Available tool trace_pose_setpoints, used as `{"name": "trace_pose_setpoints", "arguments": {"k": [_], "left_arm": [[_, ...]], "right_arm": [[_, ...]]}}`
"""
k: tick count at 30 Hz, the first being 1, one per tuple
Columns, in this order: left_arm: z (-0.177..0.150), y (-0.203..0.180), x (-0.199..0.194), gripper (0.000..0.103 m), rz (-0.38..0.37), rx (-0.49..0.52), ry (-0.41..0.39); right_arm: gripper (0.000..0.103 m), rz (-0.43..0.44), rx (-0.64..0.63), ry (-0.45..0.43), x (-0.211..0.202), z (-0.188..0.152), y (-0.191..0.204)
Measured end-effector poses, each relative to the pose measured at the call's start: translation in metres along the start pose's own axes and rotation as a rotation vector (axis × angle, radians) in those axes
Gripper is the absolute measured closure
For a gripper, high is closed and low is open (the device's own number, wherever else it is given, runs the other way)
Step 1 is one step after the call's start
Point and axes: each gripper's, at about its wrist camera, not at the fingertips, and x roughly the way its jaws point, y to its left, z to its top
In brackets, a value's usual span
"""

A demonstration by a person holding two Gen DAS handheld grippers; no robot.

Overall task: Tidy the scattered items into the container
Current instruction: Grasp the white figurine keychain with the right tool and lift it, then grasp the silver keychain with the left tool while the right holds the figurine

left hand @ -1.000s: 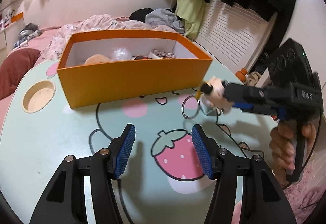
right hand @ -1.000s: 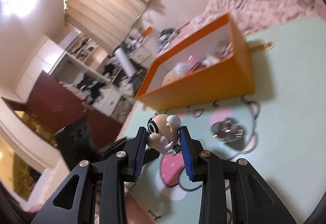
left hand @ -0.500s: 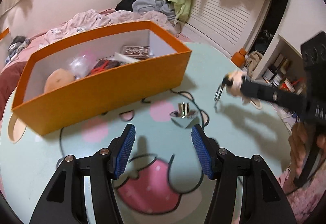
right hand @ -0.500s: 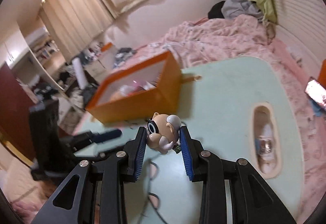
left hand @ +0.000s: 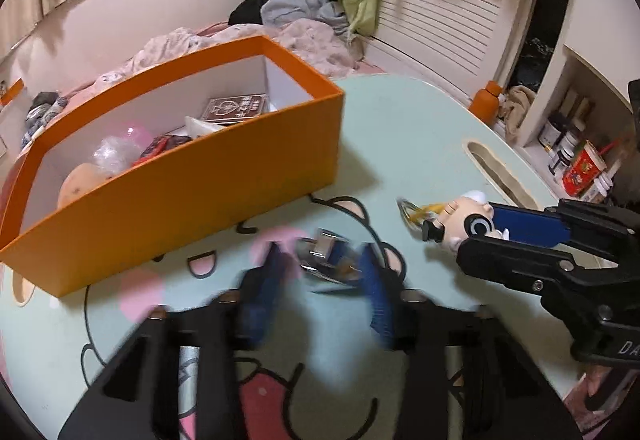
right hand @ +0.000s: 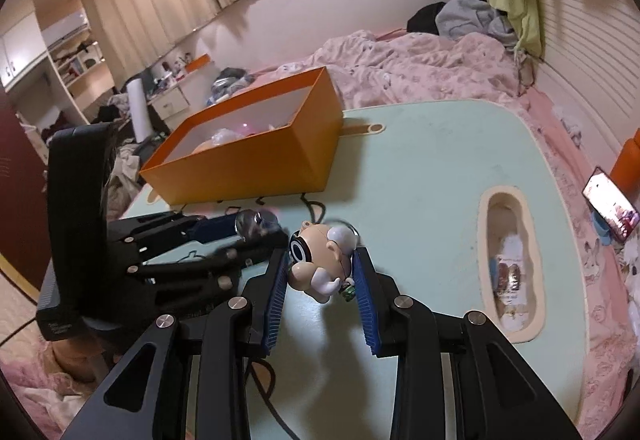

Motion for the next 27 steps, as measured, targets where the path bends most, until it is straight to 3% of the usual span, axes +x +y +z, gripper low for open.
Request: {"name": "trace_pose_setpoints", "arguments": {"k": [5, 11, 18, 27], "left_arm": [[-0.009, 0.01, -0.007, 0.07, 0.02, -0.01, -0.029], [-0.024, 0.037, -0.036, 0.07, 0.011, -0.096, -0.085], [-0.039, 0.092, -0.075, 0.07, 0.058, -0.233, -0.134], [-0.017, 0.134, -0.114, 0.07, 0.115, -0.272, -0.248]], "right_arm": [[0.071, 0.001, -0.014, 0.007, 0.003, -0.003, 0.009], [0.071, 0.022, -0.056, 0.024, 0.013, -0.003, 0.031], [0.072, 0.058, -0.127, 0.05, 0.03, 0.0, 0.065], [0.075, 0.073, -0.219, -0.004, 0.041, 0.034, 0.108]]}}
